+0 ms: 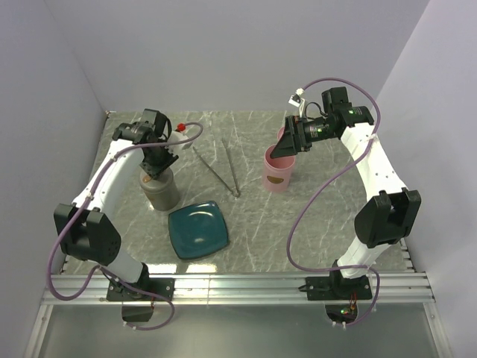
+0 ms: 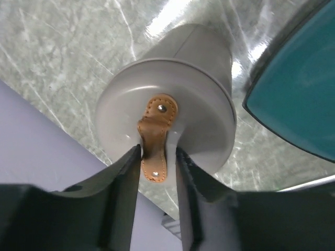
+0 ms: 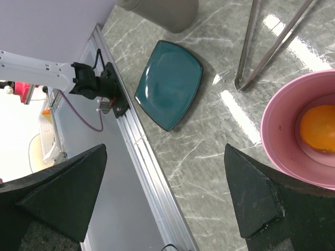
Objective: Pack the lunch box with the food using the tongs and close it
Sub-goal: Close the box lid on the packing box.
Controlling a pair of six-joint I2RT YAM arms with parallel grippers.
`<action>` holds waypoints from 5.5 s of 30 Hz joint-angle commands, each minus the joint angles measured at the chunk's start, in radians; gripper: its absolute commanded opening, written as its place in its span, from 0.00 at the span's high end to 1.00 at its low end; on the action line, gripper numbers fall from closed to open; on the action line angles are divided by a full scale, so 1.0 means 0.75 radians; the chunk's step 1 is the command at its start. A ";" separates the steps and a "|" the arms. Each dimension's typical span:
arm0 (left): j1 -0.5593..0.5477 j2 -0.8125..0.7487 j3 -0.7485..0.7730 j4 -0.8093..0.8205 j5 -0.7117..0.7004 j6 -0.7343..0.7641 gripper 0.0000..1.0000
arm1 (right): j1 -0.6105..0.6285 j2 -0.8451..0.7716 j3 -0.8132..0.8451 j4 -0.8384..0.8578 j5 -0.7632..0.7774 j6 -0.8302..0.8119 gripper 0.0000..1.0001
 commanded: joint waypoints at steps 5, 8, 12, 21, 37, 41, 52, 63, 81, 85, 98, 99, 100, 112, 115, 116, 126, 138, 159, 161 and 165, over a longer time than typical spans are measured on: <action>0.008 0.069 0.146 -0.155 0.132 -0.083 0.48 | -0.008 -0.068 0.008 0.008 0.013 -0.023 0.00; 0.008 0.063 0.236 -0.135 0.128 -0.103 0.34 | -0.008 -0.078 0.008 0.014 0.032 -0.027 0.00; 0.006 0.045 0.346 -0.116 0.176 -0.128 0.20 | -0.008 -0.076 0.026 0.020 0.052 -0.029 0.00; 0.008 -0.149 0.371 0.164 0.295 -0.195 0.01 | -0.188 -0.053 0.124 0.226 0.303 0.159 0.01; 0.004 -0.299 0.226 0.420 0.514 -0.367 0.01 | -0.264 0.376 0.513 0.231 1.079 0.065 0.07; 0.006 -0.293 0.226 0.461 0.532 -0.422 0.01 | -0.266 0.568 0.603 0.251 1.124 0.083 0.12; 0.006 -0.346 0.085 0.624 0.498 -0.594 0.01 | -0.246 0.763 0.605 0.392 1.073 0.124 0.30; 0.008 -0.354 0.032 0.622 0.545 -0.614 0.00 | -0.156 0.889 0.644 0.433 1.199 0.139 0.41; 0.006 -0.393 -0.019 0.704 0.520 -0.617 0.01 | -0.119 1.072 0.740 0.409 1.337 0.157 0.46; 0.006 -0.495 -0.118 0.855 0.502 -0.600 0.01 | -0.119 1.072 0.726 0.435 1.318 0.167 0.54; 0.006 -0.520 -0.110 0.835 0.538 -0.637 0.01 | -0.178 0.976 0.658 0.480 1.261 0.163 1.00; 0.006 -0.522 -0.101 0.829 0.541 -0.643 0.01 | -0.188 0.935 0.654 0.482 1.249 0.167 1.00; 0.008 -0.528 -0.099 0.821 0.545 -0.643 0.01 | -0.223 0.914 0.652 0.482 1.218 0.171 1.00; 0.039 -0.564 -0.056 0.892 0.710 -0.737 0.01 | -0.469 0.487 0.525 0.495 0.447 0.313 1.00; 0.043 -0.620 -0.130 1.027 0.885 -0.811 0.01 | -0.516 0.389 0.436 0.537 0.156 0.359 1.00; 0.043 -0.666 -0.193 1.076 0.935 -0.839 0.01 | -0.534 0.362 0.360 0.606 0.063 0.398 1.00; 0.041 -0.657 -0.385 1.705 1.381 -1.552 0.02 | -0.363 -0.040 -0.135 1.259 -0.496 0.975 1.00; -0.041 -0.550 -0.654 2.559 1.255 -2.363 0.01 | -0.060 -0.368 -0.524 1.965 -0.349 1.245 1.00; -0.293 -0.456 -0.627 2.760 1.079 -2.435 0.25 | 0.304 -0.246 -0.512 2.393 -0.153 1.669 1.00; -0.301 -0.452 -0.605 2.747 1.070 -2.427 0.28 | 0.319 -0.244 -0.497 2.335 -0.146 1.615 1.00; -0.315 -0.448 -0.590 2.703 1.044 -2.416 0.38 | 0.329 -0.244 -0.495 2.335 -0.134 1.615 1.00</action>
